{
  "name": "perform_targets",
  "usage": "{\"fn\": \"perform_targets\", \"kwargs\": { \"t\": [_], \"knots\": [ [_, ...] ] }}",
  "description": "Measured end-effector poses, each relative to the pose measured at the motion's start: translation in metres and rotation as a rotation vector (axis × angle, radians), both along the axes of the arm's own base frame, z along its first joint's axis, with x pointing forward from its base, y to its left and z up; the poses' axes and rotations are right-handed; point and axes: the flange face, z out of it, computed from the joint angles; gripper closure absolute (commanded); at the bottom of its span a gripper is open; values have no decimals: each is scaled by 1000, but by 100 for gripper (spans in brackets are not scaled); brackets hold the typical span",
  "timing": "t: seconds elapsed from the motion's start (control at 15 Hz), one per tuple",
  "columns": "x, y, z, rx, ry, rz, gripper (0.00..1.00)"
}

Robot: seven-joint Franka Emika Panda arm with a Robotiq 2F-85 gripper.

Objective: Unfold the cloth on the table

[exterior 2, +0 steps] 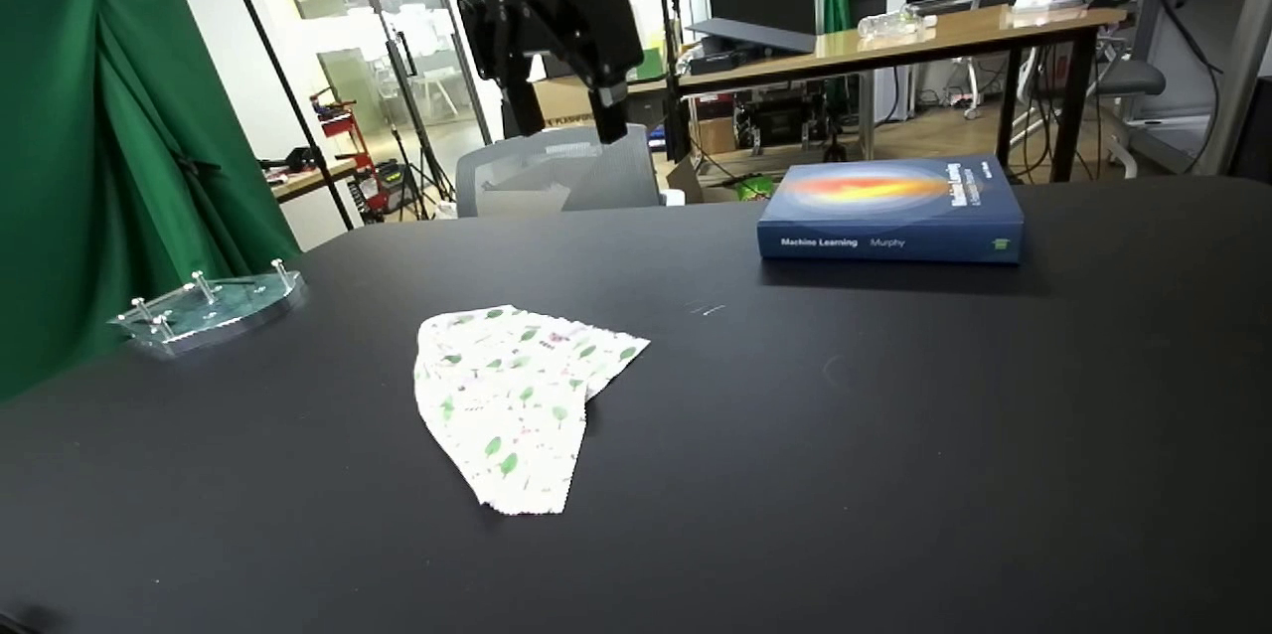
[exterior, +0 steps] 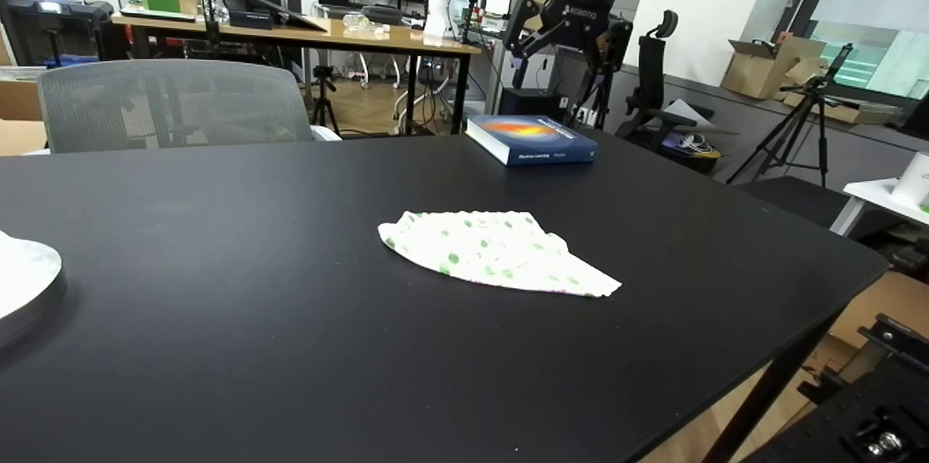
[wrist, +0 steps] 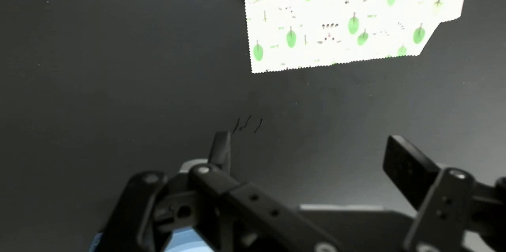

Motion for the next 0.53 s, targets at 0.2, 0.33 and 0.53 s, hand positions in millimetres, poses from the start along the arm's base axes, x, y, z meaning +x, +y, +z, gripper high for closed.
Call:
{"fn": "perform_targets", "kwargs": {
  "t": [0.2, 0.33, 0.53],
  "knots": [
    [-1, -6, -16, -10, 29, -1, 0],
    [0, -11, -35, -20, 53, -3, 0],
    [6, -14, -69, -40, 76, -7, 0]
  ]
}}
